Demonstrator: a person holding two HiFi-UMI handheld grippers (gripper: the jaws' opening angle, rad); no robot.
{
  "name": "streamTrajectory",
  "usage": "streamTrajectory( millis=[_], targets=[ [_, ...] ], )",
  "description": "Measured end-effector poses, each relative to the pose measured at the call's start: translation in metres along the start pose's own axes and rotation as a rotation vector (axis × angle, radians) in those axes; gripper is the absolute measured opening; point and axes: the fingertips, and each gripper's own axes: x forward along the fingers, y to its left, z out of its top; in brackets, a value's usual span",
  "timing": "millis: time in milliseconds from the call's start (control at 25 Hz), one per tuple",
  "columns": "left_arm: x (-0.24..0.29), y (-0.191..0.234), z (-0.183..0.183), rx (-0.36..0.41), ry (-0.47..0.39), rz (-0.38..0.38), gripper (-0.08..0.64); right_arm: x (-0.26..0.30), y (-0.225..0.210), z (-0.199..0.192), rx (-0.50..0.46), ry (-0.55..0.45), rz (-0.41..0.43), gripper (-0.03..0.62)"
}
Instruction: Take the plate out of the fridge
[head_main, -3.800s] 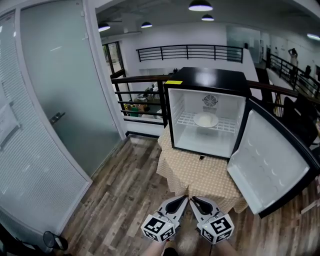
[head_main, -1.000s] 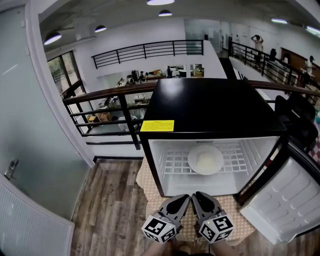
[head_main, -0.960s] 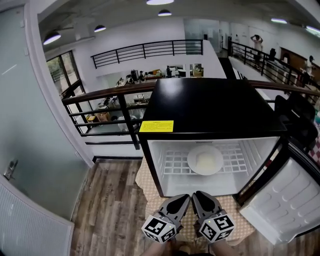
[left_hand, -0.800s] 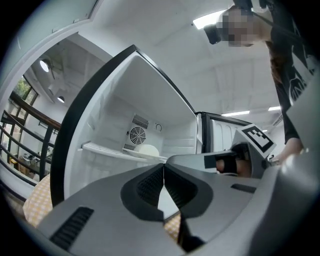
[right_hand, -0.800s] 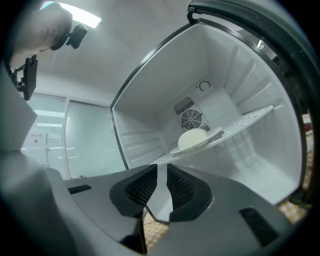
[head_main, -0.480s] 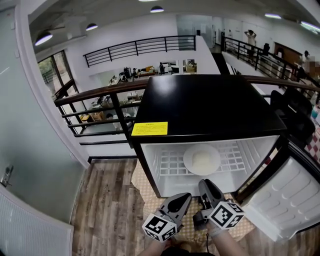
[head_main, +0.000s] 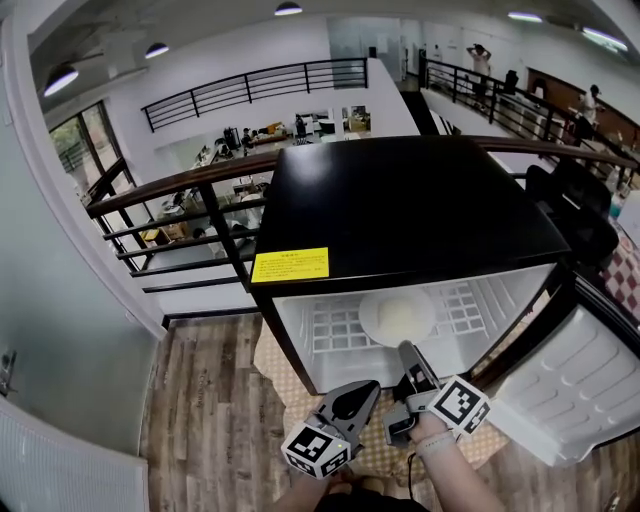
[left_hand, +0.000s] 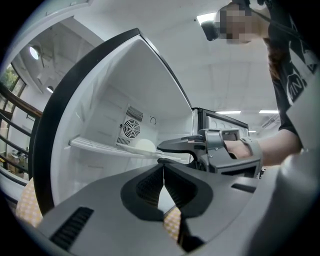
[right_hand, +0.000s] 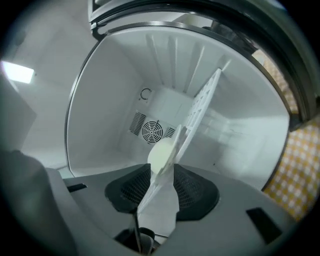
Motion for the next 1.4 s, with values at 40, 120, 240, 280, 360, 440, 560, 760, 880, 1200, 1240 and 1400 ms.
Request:
streamTrajectory(
  millis=[40, 120, 240, 280, 360, 440, 560, 760, 880, 1200, 1240, 1400],
  targets=[
    [-0.001, 0.001, 0.000, -0.002, 0.001, -0.003, 0.011, 0.001, -0.002, 0.000, 0.028, -0.002, -0.009, 0.129],
    [-0.003, 0.003, 0.000, -0.007, 0.004, -0.007, 0.011, 0.004, -0.005, 0.000, 0.059, 0.000, -0.021, 0.127],
    [-0.006, 0.006, -0.001, -0.014, 0.008, -0.010, 0.011, 0.005, -0.009, 0.002, 0.090, 0.005, -0.033, 0.123],
    [-0.008, 0.008, -0.001, -0.016, 0.008, -0.009, 0.011, 0.005, -0.009, 0.002, 0.114, 0.005, -0.030, 0.118],
    [-0.009, 0.011, -0.001, -0.023, 0.006, -0.003, 0.011, 0.005, -0.007, 0.001, 0.162, 0.003, -0.024, 0.106],
    [-0.010, 0.014, 0.000, -0.031, 0.002, 0.001, 0.011, 0.005, -0.003, 0.002, 0.181, -0.002, -0.018, 0.066],
    [-0.008, 0.014, 0.003, -0.033, -0.006, -0.002, 0.011, 0.005, -0.003, 0.003, 0.204, -0.012, -0.011, 0.057],
    [-0.007, 0.013, 0.003, -0.032, -0.008, -0.011, 0.011, -0.003, -0.001, 0.002, 0.229, -0.022, -0.005, 0.052],
    [-0.007, 0.014, 0.002, -0.036, -0.010, -0.009, 0.011, -0.011, -0.001, -0.003, 0.255, -0.022, -0.019, 0.052],
    [-0.004, 0.015, 0.005, -0.038, -0.021, -0.013, 0.011, -0.006, -0.007, 0.001, 0.271, -0.026, -0.044, 0.067],
    [-0.004, 0.016, 0.005, -0.039, -0.020, -0.010, 0.011, -0.003, -0.008, 0.002, 0.273, -0.024, -0.045, 0.074],
    [-0.004, 0.019, 0.005, -0.040, -0.020, -0.003, 0.011, 0.000, -0.007, 0.003, 0.290, -0.022, -0.051, 0.057]
  ],
)
